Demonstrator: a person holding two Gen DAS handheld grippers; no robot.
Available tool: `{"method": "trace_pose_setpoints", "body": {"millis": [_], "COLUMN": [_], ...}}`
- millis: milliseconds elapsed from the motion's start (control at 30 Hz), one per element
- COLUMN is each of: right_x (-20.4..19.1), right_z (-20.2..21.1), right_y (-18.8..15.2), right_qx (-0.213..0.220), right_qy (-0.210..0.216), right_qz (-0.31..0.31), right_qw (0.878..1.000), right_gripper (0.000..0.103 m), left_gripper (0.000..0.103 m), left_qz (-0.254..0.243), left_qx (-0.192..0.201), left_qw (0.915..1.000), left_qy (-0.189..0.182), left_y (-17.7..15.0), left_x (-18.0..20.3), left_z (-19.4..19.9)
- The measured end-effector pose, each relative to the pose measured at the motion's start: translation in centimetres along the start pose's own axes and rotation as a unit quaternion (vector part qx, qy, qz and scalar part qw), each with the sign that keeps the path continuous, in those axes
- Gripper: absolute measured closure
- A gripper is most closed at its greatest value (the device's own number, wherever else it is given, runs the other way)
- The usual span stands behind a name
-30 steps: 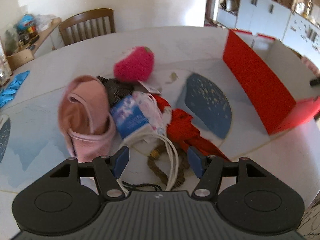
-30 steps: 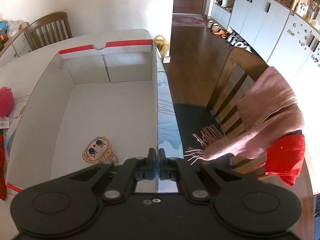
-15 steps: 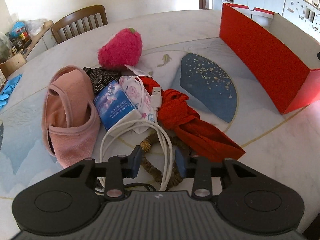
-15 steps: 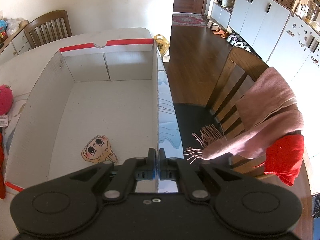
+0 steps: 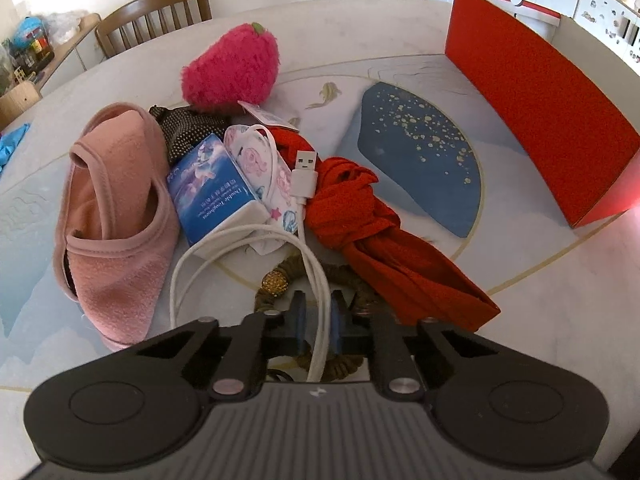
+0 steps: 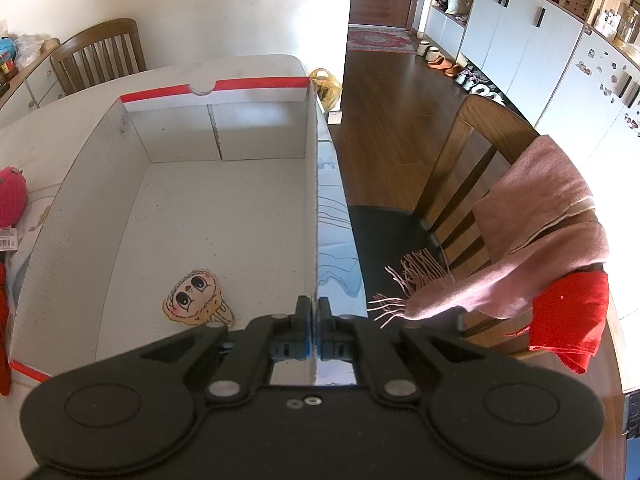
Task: Organize objects
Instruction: 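Return the left tool to the pile and reach for the white cable, then grasp the white USB cable with the left gripper and lift it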
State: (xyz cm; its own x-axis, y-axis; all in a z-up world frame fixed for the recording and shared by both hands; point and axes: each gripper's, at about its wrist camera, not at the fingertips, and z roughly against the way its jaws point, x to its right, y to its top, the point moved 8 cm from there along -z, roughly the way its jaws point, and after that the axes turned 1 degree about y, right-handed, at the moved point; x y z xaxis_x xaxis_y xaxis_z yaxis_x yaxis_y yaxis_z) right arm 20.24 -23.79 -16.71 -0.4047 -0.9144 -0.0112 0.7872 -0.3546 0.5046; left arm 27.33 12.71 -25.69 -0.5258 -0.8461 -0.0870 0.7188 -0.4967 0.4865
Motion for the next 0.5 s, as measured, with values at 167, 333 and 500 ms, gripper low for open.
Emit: {"method": "trace_pose_setpoints", "body": {"millis": [167, 333, 500], "right_x": [0.0, 0.1, 0.0], "right_z": [0.0, 0.0, 0.0], "right_y": [0.0, 0.1, 0.2], "right_qx": [0.000, 0.000, -0.001], "right_qy": [0.002, 0.005, 0.006], "right_qz": [0.002, 0.003, 0.004], "right_qw": [1.000, 1.000, 1.000], "right_gripper": [0.101, 0.101, 0.101], "left_gripper": [0.099, 0.099, 0.100], "left_qz": [0.024, 0.067, 0.108], "left_qx": [0.010, 0.021, 0.047], "left_qw": [0.9997, 0.9975, 0.9927], "left_qy": [-0.006, -0.012, -0.029], "left_y": [0.2, 0.3, 1.3], "left_x": [-0.6, -2.1, -3.7], "left_z": [0.9, 2.2, 5.2]}}
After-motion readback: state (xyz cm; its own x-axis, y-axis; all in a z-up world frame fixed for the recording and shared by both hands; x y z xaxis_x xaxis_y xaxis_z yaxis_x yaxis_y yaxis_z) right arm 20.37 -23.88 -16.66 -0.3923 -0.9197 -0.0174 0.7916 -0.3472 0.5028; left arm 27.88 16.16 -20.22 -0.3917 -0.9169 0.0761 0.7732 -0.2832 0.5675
